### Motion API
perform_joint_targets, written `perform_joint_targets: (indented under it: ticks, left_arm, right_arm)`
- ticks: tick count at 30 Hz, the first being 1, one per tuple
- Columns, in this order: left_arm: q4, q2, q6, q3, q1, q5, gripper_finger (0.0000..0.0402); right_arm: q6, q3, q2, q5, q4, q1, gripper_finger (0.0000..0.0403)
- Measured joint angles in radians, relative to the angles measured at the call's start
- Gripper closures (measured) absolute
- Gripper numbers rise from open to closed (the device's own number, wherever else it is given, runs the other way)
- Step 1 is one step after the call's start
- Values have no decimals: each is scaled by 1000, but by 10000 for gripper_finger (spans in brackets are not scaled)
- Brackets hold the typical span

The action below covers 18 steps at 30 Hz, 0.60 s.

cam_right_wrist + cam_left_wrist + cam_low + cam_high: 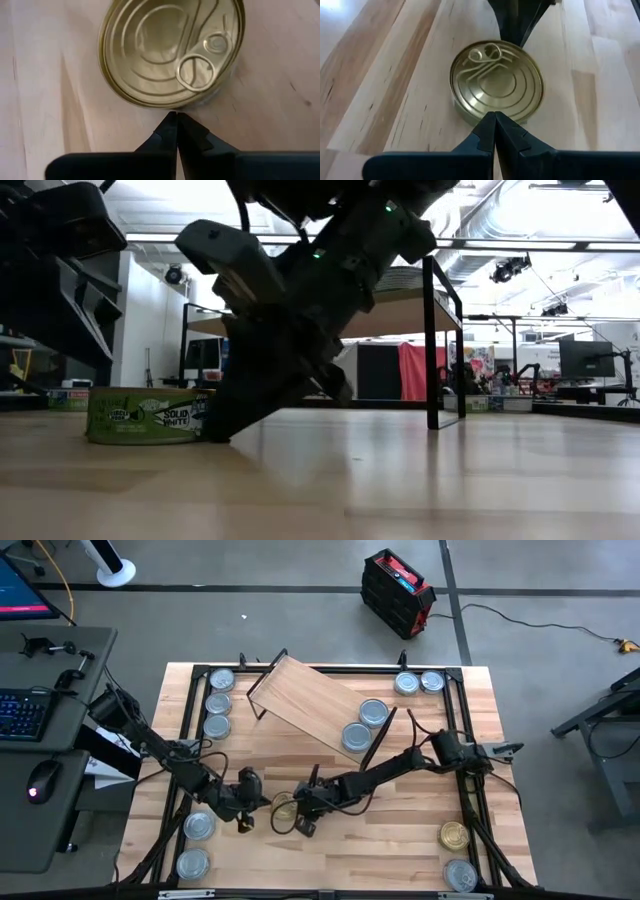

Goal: Stack canned seafood by type on shelf
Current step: Put the green tuna can on the shelf

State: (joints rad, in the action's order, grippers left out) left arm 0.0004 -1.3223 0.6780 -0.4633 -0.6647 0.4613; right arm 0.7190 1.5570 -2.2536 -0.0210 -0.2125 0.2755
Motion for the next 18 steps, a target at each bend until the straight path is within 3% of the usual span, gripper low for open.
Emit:
perform_joint_targets:
  ticks: [12, 18]
  left_arm:
    - [175, -168, 17, -3, 0, 23, 401]
    - [161, -180, 28, -3, 0, 35, 401]
  right_arm:
    - [-13, 19, -2, -20, -42, -9, 403]
    - [-43, 16, 18, -19, -27, -5, 403]
